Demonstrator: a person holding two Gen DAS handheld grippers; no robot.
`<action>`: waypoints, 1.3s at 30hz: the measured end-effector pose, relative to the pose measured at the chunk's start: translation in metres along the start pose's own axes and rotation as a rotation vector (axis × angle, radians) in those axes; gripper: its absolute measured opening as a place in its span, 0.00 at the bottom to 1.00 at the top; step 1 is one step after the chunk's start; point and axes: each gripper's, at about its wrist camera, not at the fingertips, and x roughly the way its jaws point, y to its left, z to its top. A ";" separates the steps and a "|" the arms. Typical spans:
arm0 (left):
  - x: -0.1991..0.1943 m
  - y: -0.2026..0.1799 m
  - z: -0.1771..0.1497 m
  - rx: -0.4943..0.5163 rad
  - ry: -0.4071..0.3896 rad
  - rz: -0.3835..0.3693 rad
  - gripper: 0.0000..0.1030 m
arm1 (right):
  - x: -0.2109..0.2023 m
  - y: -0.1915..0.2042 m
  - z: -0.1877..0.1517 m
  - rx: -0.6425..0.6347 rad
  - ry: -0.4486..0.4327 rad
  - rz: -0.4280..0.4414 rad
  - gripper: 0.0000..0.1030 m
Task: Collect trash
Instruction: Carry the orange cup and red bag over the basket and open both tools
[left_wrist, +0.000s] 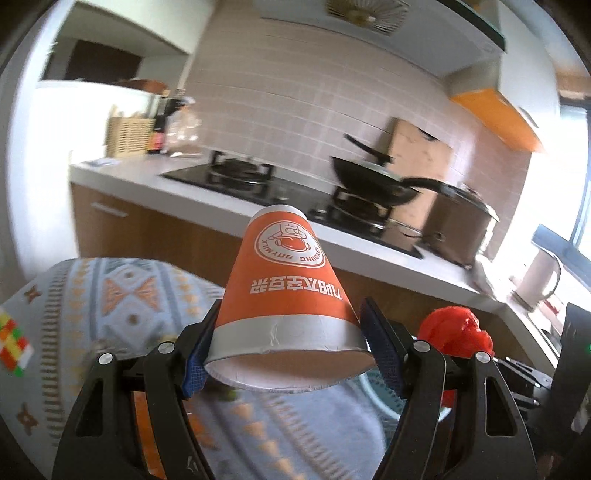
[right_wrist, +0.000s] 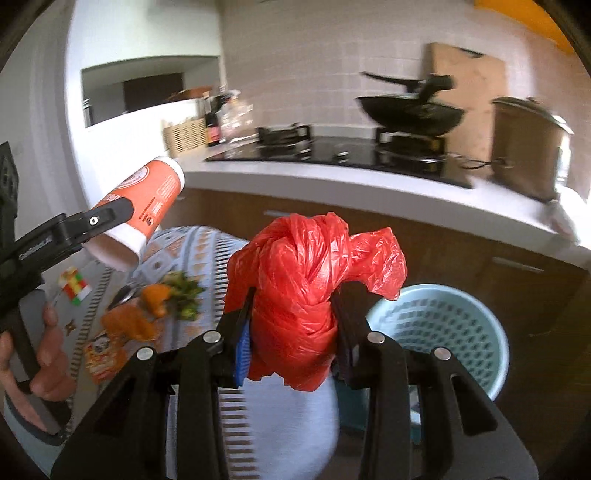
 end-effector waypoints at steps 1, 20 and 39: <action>0.005 -0.010 0.000 0.013 0.007 -0.014 0.68 | -0.003 -0.008 0.000 0.007 -0.006 -0.018 0.32; 0.130 -0.161 -0.057 0.180 0.241 -0.143 0.69 | 0.011 -0.184 -0.053 0.274 0.139 -0.266 0.33; 0.186 -0.190 -0.104 0.242 0.387 -0.115 0.71 | 0.066 -0.227 -0.081 0.335 0.287 -0.249 0.48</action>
